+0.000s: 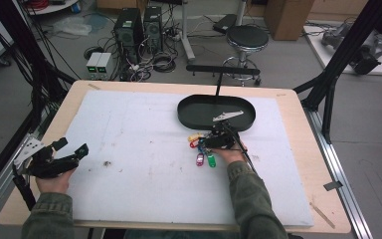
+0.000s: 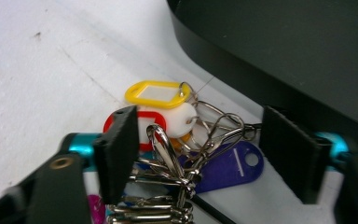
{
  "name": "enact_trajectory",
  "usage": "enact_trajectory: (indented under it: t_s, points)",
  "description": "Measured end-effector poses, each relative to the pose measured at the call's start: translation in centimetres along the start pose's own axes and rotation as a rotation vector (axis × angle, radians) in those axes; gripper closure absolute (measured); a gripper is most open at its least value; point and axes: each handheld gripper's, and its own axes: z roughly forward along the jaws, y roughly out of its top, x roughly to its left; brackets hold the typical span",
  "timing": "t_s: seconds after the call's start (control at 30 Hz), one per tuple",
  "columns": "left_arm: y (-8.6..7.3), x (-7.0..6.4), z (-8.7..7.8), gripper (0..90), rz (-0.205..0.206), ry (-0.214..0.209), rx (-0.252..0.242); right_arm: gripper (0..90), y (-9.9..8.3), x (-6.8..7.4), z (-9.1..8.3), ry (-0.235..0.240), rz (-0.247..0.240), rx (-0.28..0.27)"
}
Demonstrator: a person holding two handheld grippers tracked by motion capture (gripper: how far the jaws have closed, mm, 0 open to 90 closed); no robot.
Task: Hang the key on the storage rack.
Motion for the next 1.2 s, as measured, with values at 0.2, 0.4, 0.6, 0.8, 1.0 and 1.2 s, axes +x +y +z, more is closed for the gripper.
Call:
enact_trajectory:
  t_s: [0.2, 0.4, 0.6, 0.8, 1.0, 1.2]
  points:
    - [0.0, 0.0, 0.1, 6.0, -0.005, -0.004, 0.004, 59.2, 0.3, 1.1, -0.4, 0.014, -0.082, -0.011]
    - [0.0, 0.1, 0.0, 6.0, -0.016, -0.007, 0.001, 80.5, 0.3, 2.1, -0.4, 0.023, -0.121, 0.014]
    - [0.0, 0.1, 0.1, 6.0, -0.017, -0.009, -0.001, 84.1, 0.4, 2.6, -0.8, -0.015, -0.114, 0.021]
    - [0.0, 0.1, 0.1, 6.0, -0.016, -0.008, 0.000, 84.5, 0.4, 2.5, -1.3, 0.002, -0.093, 0.011]
    - [0.0, 0.1, 0.1, 6.0, -0.014, -0.007, 0.000, 84.9, 0.7, 2.3, -2.5, 0.014, -0.066, -0.032]
    - [0.0, 0.1, 0.1, 6.0, -0.013, -0.006, 0.000, 85.0, 0.9, 1.6, -4.3, 0.021, -0.028, -0.103]
